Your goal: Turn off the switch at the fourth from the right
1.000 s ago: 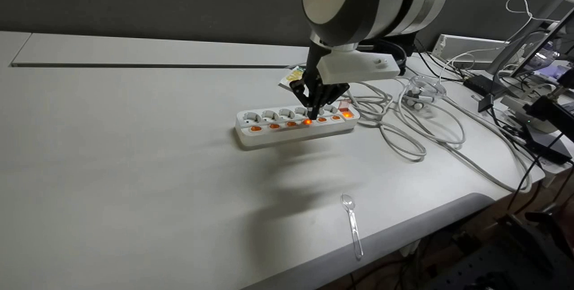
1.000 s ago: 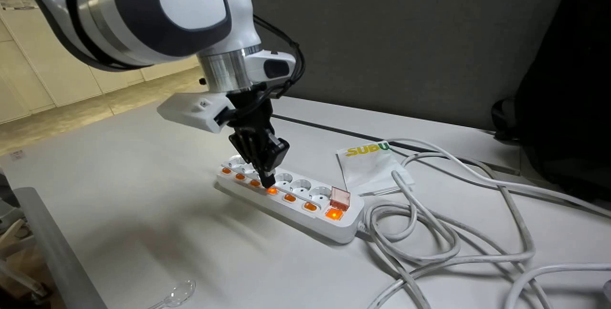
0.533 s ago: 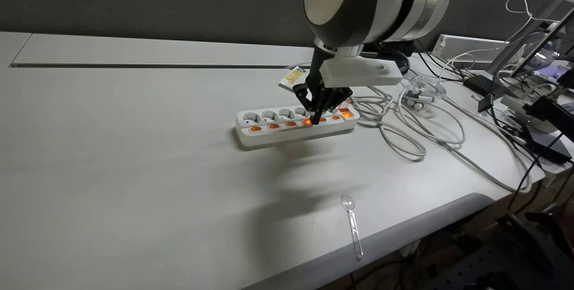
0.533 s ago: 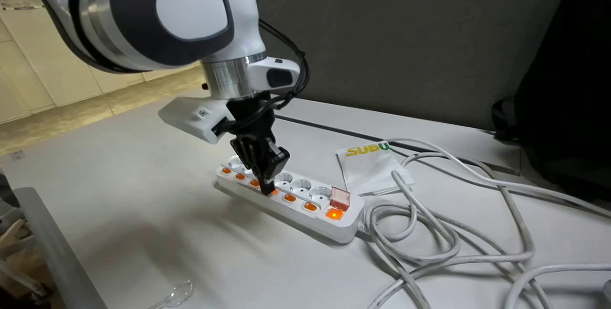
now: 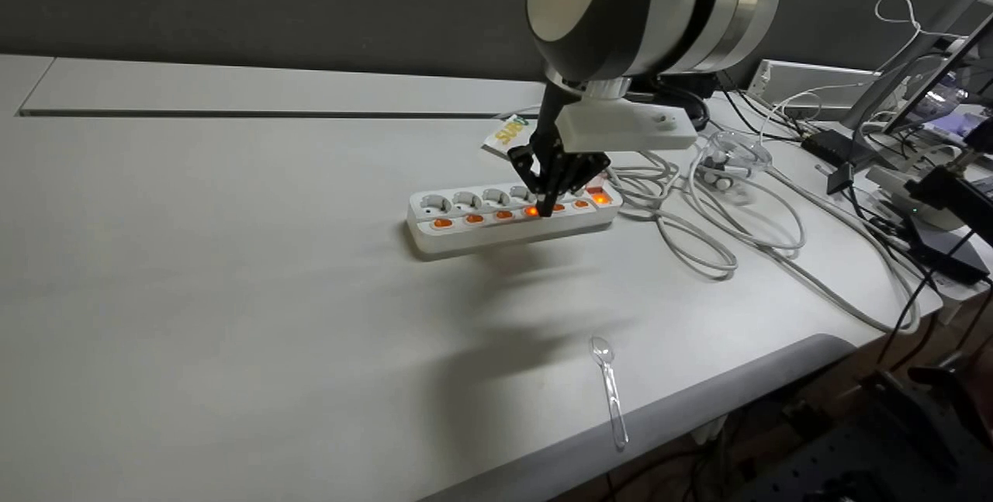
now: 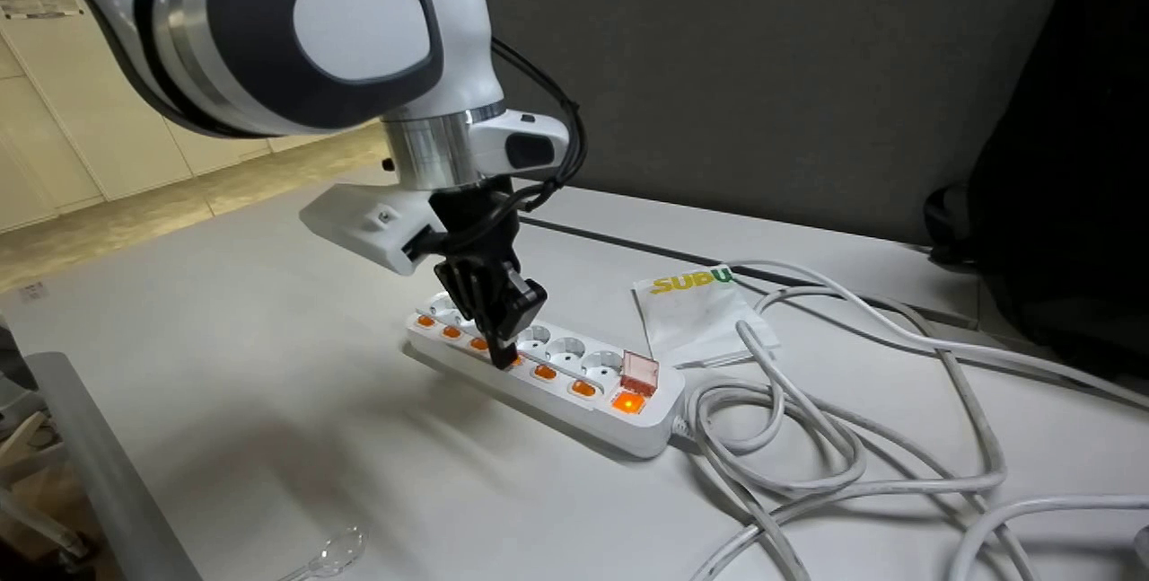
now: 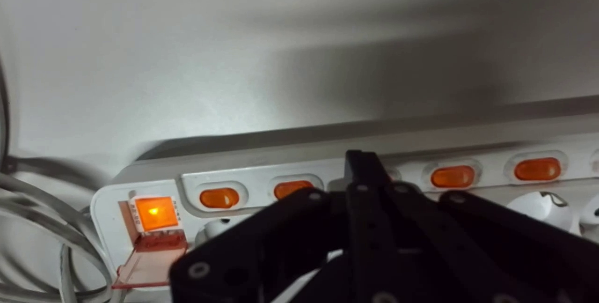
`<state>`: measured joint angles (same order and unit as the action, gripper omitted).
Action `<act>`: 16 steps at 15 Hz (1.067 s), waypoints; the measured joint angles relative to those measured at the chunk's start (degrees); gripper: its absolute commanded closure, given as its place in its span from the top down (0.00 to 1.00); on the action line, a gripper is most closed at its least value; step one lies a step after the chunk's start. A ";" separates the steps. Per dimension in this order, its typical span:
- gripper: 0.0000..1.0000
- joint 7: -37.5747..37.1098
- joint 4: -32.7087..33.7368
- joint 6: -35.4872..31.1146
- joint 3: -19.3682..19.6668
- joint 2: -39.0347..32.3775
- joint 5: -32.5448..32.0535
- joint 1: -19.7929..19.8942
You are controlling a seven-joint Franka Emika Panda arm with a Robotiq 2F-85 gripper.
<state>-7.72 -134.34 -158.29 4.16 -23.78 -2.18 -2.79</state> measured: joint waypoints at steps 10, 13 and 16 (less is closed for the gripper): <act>0.00 1.04 0.27 -0.47 -0.74 -0.05 0.53 0.71; 0.00 1.39 0.74 -0.47 -1.05 -0.26 1.08 0.78; 0.00 1.76 1.38 -0.47 -1.42 -0.93 1.44 1.01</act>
<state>-5.96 -132.96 -158.76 2.74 -24.72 -0.74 -1.78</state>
